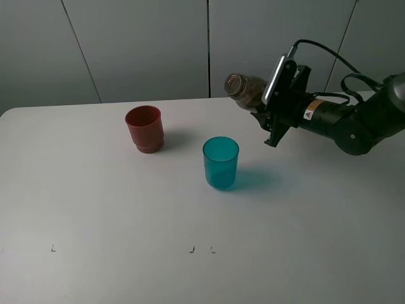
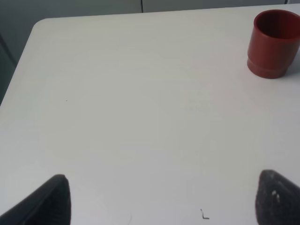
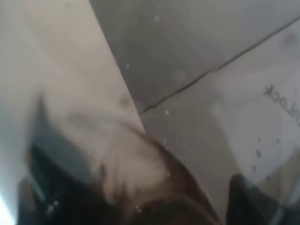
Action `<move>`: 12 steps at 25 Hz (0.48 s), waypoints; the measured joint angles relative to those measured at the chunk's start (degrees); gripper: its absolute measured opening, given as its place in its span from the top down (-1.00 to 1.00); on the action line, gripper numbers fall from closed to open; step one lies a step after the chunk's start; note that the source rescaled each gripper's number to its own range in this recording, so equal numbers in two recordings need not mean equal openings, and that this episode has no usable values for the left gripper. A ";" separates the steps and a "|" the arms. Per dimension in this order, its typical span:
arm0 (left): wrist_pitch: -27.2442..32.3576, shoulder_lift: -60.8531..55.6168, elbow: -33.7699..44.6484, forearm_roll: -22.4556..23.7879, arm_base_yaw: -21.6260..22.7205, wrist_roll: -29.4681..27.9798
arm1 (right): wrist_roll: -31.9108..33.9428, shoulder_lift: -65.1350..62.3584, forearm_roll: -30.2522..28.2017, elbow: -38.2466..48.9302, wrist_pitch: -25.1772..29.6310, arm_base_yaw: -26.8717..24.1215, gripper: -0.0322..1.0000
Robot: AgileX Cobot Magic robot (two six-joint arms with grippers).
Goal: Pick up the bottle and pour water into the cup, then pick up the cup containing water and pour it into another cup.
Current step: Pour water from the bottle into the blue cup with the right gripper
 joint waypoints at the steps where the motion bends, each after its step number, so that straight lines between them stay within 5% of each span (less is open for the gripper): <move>1: 0.00 0.00 0.00 0.00 0.00 0.00 | -1.58 0.00 0.00 0.00 0.00 0.00 0.93; 12: 0.00 0.00 0.00 0.00 0.00 0.00 | -7.38 0.00 1.07 0.00 0.10 0.00 0.93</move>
